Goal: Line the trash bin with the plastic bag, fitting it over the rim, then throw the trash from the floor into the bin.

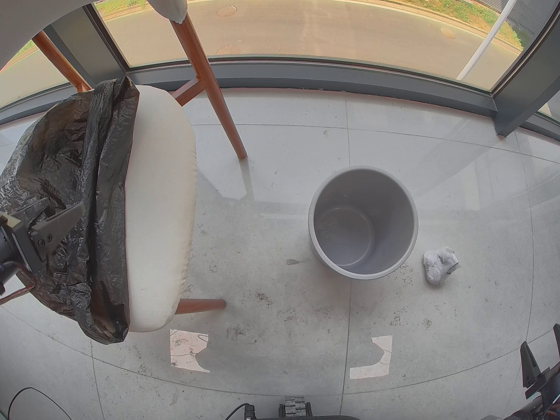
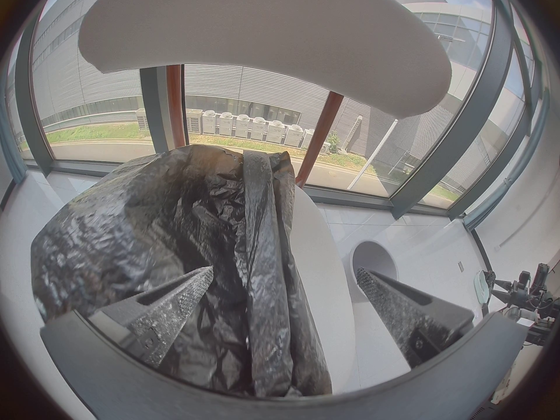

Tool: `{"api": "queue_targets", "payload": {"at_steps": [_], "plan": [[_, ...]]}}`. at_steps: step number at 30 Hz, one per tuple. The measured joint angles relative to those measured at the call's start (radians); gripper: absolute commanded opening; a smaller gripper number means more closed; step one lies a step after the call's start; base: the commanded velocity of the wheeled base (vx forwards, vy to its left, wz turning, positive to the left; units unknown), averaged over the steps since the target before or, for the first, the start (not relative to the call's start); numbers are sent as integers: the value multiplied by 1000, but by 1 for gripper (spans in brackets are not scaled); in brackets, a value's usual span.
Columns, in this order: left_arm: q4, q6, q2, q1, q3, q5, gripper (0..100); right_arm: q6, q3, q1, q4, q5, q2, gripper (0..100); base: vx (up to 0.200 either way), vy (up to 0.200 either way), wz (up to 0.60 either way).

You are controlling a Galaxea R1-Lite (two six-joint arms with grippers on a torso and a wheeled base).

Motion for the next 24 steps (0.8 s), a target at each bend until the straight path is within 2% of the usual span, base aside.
{"api": "queue_targets", "payload": {"at_steps": [18,19,24], "plan": [[-86,2,234,-1,-86,8,100,0,0,0,0,0,0,100,0,0,0],[-87,2,245,-1,-91,6,0,0,0,0,0,0,0,100,0,0,0],[-110,-4,276,-4,-104,2,0,0,0,0,0,0,0,100,0,0,0]]}}
